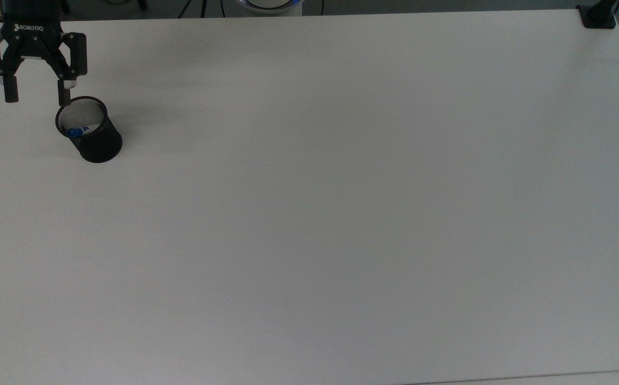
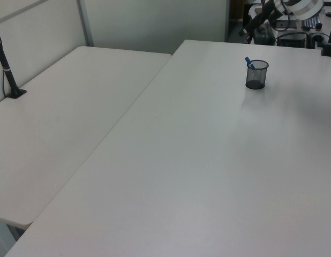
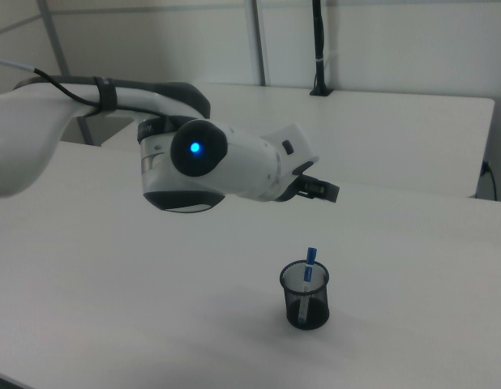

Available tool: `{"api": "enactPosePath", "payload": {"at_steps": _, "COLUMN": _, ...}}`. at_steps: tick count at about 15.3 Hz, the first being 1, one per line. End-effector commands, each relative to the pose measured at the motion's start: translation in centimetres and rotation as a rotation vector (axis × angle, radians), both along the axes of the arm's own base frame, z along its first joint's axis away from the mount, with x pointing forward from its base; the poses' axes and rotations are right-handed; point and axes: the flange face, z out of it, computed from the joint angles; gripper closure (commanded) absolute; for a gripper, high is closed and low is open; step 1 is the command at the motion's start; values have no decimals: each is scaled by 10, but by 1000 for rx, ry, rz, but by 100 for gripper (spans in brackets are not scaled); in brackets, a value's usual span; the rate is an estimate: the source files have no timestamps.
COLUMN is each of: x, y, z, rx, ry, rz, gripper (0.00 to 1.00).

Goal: Insert the marker
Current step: 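Raise the open gripper up away from the pen cup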

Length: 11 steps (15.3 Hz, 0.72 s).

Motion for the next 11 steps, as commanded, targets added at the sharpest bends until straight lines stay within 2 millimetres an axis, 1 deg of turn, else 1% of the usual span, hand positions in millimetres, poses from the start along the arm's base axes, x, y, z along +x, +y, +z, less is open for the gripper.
{"api": "enactPosePath", "payload": {"at_steps": 1, "x": -10, "y": -21, "z": 21, "rx": 72, "ry": 1, "rz": 48, "gripper": 16}}
{"api": "enactPosePath", "payload": {"at_steps": 2, "x": -11, "y": -26, "z": 26, "rx": 93, "ry": 11, "rz": 75, "gripper": 14}}
{"api": "enactPosePath", "payload": {"at_steps": 4, "x": -21, "y": -46, "z": 37, "rx": 137, "ry": 36, "rz": 126, "gripper": 14}}
{"api": "enactPosePath", "payload": {"at_steps": 7, "x": -32, "y": -60, "z": 53, "rx": 181, "ry": 90, "rz": 205, "gripper": 14}}
{"api": "enactPosePath", "payload": {"at_steps": 9, "x": -40, "y": -63, "z": 51, "rx": 202, "ry": 148, "rz": 246, "gripper": 12}}
{"api": "enactPosePath", "payload": {"at_steps": 11, "x": -51, "y": -69, "z": 54, "rx": 229, "ry": 206, "rz": 286, "gripper": 12}}
